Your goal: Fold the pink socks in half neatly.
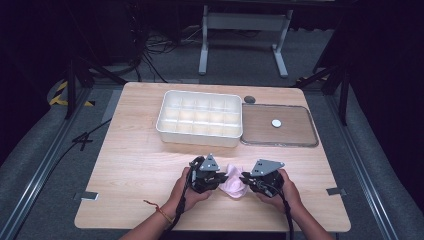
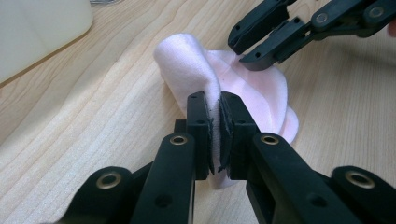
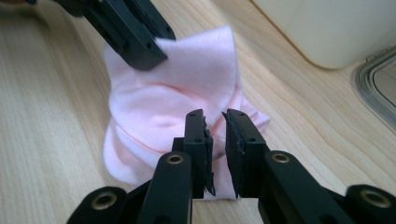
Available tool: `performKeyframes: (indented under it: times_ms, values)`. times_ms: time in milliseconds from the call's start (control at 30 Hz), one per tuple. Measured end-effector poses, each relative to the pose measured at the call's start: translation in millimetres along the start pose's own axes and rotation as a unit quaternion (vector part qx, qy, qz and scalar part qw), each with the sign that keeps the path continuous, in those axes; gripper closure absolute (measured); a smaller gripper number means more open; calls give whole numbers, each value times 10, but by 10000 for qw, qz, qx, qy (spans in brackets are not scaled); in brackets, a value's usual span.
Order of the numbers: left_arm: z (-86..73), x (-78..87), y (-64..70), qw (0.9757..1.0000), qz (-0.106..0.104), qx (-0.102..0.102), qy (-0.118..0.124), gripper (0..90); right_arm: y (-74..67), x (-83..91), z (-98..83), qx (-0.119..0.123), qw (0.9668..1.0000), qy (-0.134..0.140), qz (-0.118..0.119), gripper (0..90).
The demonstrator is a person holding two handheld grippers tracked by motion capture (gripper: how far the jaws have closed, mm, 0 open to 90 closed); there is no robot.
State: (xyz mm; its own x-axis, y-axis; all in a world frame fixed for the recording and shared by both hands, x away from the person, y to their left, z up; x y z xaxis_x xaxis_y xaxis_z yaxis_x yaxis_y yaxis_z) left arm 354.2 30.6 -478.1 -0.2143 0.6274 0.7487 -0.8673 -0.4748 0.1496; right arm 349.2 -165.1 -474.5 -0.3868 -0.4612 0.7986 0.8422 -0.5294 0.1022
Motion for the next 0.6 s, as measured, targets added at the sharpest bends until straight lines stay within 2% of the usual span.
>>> performKeyframes:
  times_ms: [33,200,300,433,500,533,600]
  values:
    - [4,3,1,10000,16,-76,-2,831,3,-18,-5,-42,10000,-7,38,792]
    - [18,-11,24,10000,12,-64,7,825,-71,-154,0,159,9996,-220,52,805]
    - [41,-28,67,9999,23,-143,-6,823,-96,-185,32,177,9996,-209,25,810]
    - [39,-24,68,9999,82,-148,-31,818,-97,-185,37,147,9997,-189,22,808]
    - [38,-21,62,9999,73,-130,-14,820,-92,-168,44,188,9997,-163,-15,799]
    - [32,-16,47,9999,84,-97,-28,820,-65,-103,76,95,10000,7,-21,802]
    - [25,-15,31,9999,65,-60,-52,820,-62,-53,111,51,9999,159,1,823]
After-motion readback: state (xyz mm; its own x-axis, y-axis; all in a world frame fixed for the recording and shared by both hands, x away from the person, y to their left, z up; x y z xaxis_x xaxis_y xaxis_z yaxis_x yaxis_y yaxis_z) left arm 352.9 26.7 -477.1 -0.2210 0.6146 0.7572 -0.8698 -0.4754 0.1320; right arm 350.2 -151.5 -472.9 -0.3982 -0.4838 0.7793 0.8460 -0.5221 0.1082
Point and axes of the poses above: each handheld gripper's, and its own axes: x roughly backward along the jaws, z roughly out of its top, y roughly to its right, the point moved 3 cm from there along -x, roughly forward along the jaws, and after that the axes turned 9 degrees about -y, right-handed, at the moved point
